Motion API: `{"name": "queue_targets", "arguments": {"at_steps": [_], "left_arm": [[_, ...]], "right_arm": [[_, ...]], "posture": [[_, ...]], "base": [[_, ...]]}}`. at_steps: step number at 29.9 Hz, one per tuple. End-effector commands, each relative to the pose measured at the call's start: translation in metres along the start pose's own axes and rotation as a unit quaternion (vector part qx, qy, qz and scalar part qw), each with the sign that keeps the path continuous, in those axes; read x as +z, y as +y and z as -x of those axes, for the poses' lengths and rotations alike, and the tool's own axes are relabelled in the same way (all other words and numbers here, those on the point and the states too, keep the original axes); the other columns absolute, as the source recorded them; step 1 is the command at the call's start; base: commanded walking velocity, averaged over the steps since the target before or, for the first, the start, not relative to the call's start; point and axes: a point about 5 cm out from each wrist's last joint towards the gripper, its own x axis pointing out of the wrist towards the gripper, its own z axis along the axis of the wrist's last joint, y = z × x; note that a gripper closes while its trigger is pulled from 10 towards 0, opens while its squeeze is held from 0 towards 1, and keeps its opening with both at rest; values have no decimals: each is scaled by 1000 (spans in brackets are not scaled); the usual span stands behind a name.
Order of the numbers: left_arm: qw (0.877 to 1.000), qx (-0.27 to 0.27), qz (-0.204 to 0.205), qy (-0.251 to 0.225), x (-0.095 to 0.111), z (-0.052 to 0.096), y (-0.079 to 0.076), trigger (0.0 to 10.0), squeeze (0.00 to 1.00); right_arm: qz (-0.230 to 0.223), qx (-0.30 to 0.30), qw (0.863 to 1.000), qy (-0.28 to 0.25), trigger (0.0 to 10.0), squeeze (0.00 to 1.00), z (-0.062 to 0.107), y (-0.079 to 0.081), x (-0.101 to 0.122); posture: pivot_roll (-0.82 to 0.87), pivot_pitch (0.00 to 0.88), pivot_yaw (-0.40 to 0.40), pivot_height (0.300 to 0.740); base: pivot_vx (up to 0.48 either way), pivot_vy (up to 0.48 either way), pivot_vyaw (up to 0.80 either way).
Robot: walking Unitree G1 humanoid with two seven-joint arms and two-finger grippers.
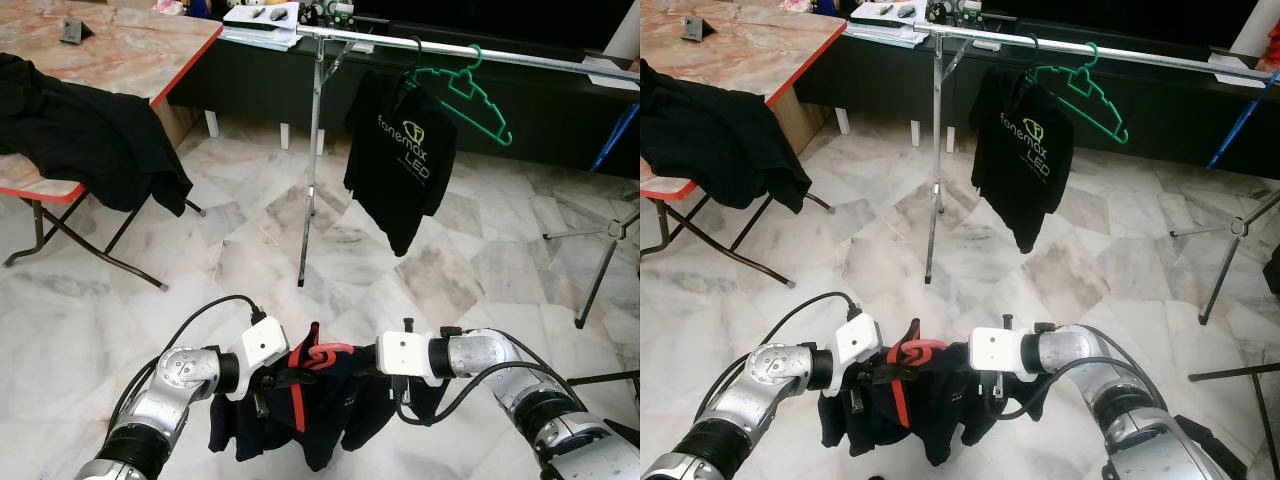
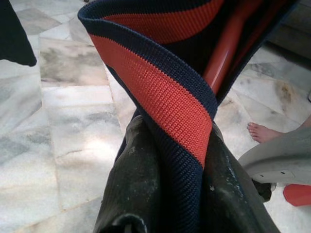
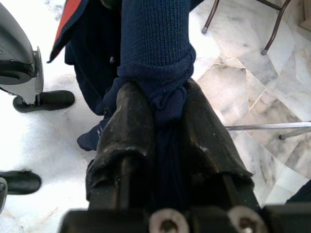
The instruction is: Hang hanger
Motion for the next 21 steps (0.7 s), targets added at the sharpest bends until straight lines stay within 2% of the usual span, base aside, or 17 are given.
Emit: {"name": "queue_targets", "arguments": {"at_steps": [1, 17, 18, 19, 20, 21], "left_arm": [[998, 24, 26, -48, 7, -2, 1, 0, 0], [997, 5, 27, -66, 14, 1, -4, 0, 0], [997, 3, 27, -65, 14, 1, -5, 0, 0], [998, 2, 27, -65, 14, 1, -5, 0, 0], [998, 1, 27, -64, 14, 1, -5, 0, 0], [998, 1, 27, -64, 14, 1, -5, 0, 0]], "right_arm": [[-21, -34, 999, -29, 0, 0, -1, -5, 5], [-52, -34, 998, -34, 0, 0, -2, 0, 1], [-51, -34, 998, -27, 1176, 0, -2, 0, 0], [-51, -34, 998, -25, 1176, 0, -2, 0, -1], [-55, -29, 998, -17, 10000, 0, -2, 0, -2], [-55, -29, 998, -17, 10000, 0, -2, 0, -2]], "posture": [[10, 158, -52, 740], [15, 175, -55, 740], [15, 175, -55, 740], [15, 175, -55, 740], [15, 177, -55, 740], [15, 177, -55, 740]], "base": [[0, 0, 0], [0, 0, 0], [0, 0, 0], [0, 0, 0], [0, 0, 0], [0, 0, 0]]}}
